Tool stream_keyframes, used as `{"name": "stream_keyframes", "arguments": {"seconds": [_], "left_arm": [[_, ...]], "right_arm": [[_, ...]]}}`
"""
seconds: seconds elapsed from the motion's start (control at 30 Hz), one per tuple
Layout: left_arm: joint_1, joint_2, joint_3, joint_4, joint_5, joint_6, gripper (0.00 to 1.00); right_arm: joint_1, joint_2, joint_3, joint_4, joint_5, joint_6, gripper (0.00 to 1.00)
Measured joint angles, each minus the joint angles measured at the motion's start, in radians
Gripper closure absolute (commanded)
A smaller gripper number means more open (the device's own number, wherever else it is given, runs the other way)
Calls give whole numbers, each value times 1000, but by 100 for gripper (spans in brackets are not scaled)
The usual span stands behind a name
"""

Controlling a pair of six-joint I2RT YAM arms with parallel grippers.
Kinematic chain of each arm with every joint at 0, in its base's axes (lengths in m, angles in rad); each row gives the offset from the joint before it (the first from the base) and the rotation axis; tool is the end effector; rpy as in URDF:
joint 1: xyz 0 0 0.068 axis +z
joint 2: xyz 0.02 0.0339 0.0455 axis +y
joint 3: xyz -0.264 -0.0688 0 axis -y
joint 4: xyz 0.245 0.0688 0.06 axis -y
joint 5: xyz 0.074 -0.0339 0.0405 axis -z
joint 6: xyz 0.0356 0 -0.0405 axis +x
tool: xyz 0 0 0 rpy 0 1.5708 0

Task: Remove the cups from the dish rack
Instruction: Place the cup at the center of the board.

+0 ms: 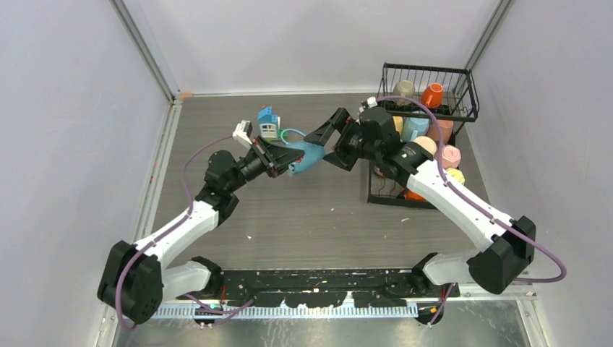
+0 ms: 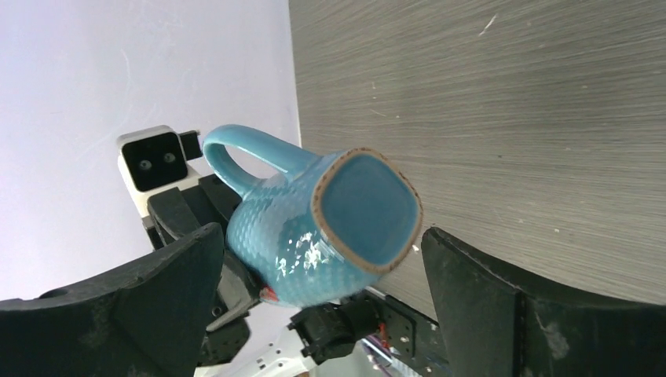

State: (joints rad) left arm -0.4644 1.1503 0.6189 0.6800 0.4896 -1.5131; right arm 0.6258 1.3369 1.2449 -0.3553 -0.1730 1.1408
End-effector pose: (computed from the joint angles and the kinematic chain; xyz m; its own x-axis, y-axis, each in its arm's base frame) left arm 0.2233 -0.1306 0.2977 -0.8021 -0.5836 -0.1265 0.1789 -0.0327 -0.9833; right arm 0.2449 0.1846 0.3604 -0.7850 0.5375 -0.3082 0.0257 0.5252 0.8506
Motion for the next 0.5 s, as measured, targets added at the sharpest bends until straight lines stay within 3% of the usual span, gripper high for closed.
{"name": "stream_keyframes", "arguments": {"seconds": [0.3,0.5], "left_arm": [[22,-153,83,-454,-46,231,100],[33,-198,315,-958,-195,481,100]], "right_arm": [[1,-110,9,-129,124,-137,0],[1,-148,50,-233,231,-253,0]]}}
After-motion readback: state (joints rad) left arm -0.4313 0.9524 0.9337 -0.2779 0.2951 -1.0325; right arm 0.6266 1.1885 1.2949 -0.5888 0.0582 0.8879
